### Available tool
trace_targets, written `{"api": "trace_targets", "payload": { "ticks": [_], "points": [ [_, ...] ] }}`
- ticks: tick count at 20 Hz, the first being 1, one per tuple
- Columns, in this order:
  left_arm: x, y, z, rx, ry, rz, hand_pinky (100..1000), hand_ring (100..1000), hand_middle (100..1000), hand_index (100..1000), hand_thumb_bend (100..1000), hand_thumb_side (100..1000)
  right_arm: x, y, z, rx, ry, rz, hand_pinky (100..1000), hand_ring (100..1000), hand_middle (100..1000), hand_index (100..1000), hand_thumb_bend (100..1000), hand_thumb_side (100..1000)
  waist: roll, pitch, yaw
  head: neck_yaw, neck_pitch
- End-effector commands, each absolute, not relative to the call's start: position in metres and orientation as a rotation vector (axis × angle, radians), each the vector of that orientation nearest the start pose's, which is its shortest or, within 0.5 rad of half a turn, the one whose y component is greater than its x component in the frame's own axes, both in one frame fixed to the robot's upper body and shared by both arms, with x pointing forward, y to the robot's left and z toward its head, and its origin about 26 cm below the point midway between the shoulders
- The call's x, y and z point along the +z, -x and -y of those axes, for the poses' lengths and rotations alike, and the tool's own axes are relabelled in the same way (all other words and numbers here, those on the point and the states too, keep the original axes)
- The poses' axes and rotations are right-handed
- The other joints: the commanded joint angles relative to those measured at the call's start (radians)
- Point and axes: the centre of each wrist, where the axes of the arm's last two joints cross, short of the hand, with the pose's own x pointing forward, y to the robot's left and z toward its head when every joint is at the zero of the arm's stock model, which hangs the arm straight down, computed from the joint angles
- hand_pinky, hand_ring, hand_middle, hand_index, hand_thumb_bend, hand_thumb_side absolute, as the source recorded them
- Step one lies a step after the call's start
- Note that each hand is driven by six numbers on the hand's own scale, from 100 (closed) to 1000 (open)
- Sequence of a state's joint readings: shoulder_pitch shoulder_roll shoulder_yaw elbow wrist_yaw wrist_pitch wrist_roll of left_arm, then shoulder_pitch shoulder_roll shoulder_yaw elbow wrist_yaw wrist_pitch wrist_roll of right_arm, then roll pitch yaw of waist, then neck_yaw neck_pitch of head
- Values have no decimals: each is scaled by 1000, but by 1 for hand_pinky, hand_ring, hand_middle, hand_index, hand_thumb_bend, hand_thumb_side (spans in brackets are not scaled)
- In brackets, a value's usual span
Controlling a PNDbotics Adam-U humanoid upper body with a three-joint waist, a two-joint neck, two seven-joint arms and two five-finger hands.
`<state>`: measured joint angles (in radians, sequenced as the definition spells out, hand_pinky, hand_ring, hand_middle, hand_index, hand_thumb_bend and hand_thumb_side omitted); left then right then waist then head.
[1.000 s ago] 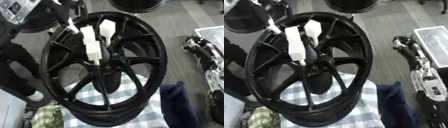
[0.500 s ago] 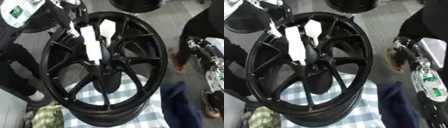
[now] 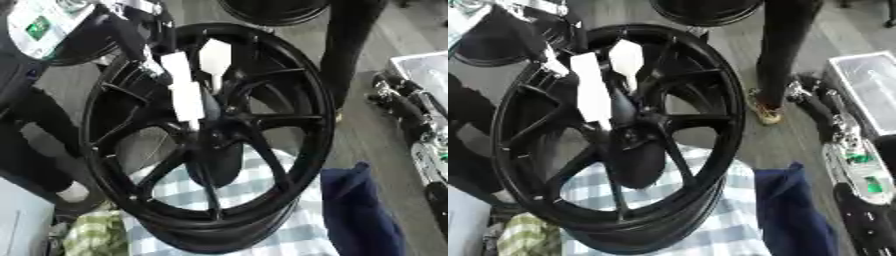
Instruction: Pull the pin out of the wheel hub.
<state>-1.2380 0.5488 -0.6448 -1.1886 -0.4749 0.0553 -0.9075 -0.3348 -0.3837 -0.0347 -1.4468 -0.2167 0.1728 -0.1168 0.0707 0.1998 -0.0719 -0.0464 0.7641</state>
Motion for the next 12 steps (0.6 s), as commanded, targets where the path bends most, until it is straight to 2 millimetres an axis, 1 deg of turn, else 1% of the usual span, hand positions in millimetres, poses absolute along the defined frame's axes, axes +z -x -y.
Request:
{"api": "trace_targets", "payload": {
  "ticks": [1,7,12],
  "points": [
    [322,-444,-149,-2006,-590,1135,882,763,700,742,557,467,99,-361,328,45,219,1640,885,717,741,817,159,450,-5,-25,-1,3,-3],
    [320,-446,-139,-2009,-587,1136,878,759,694,728,535,466,99,-361,327,47,214,1641,886,717,741,817,158,452,-5,-24,-4,6,-6],
    [318,-448,-134,-2012,-588,1132,876,756,691,713,497,465,98,-361,326,49,211,1638,886,717,741,818,157,454,-4,-23,-6,8,-7]
  ]
}}
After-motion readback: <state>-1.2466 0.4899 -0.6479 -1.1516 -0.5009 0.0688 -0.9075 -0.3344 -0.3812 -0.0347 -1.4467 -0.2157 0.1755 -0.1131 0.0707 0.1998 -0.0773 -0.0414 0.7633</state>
